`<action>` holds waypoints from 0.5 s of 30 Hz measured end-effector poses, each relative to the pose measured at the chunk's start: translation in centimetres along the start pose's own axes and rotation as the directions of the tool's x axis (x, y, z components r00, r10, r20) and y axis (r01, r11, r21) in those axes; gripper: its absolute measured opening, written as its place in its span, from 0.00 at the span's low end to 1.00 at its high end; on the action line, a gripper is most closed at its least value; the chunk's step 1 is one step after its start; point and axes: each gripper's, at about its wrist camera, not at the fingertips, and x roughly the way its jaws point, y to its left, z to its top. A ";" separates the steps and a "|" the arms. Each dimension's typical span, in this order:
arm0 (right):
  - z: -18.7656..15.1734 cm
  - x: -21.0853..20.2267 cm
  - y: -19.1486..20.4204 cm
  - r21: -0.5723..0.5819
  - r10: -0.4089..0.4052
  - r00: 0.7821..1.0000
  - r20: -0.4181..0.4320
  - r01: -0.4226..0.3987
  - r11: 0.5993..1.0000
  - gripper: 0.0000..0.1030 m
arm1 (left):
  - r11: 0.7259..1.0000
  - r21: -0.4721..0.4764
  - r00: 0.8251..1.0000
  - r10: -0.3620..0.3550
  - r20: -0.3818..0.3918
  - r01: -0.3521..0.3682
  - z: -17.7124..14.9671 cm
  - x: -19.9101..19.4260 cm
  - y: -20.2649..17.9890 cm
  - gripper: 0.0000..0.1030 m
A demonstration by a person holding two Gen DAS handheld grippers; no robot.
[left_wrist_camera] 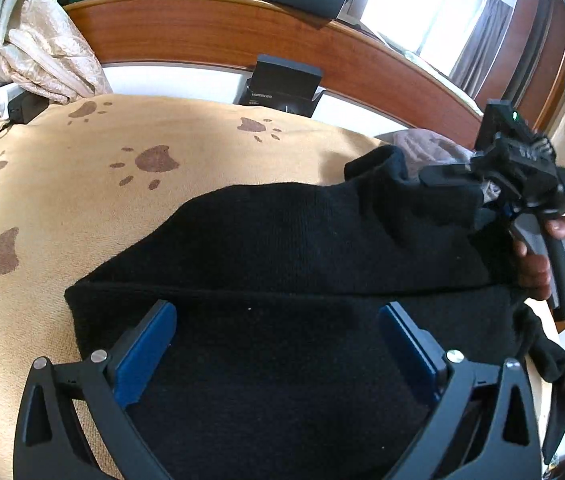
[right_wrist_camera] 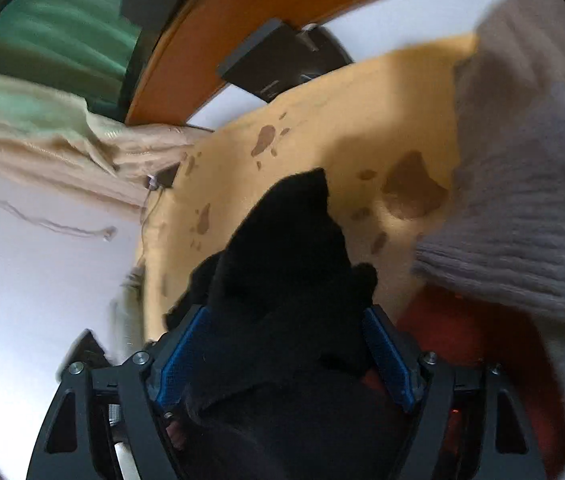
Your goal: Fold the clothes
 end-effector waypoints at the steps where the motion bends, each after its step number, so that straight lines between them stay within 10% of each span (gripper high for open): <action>1: 0.4 0.3 0.5 0.013 0.079 0.997 -0.010 -0.079 0.997 0.80 | 1.000 0.001 1.000 0.000 0.000 0.000 0.0 0.0 0.0 0.99; 9: -0.3 -2.3 6.5 -0.296 0.401 0.916 0.007 -0.381 0.876 0.80 | 1.000 -0.006 1.000 -0.010 0.001 0.010 0.0 0.0 0.1 0.99; 11: -0.7 -3.1 6.7 -0.350 0.372 0.927 0.045 -0.334 0.875 0.80 | 1.000 -0.005 1.000 -0.008 0.000 0.008 0.0 0.0 0.1 0.99; 15: -0.1 -3.6 4.7 -0.269 0.032 0.987 0.160 0.012 0.963 0.80 | 1.000 -0.003 1.000 -0.006 -0.001 0.006 0.0 0.0 0.0 0.99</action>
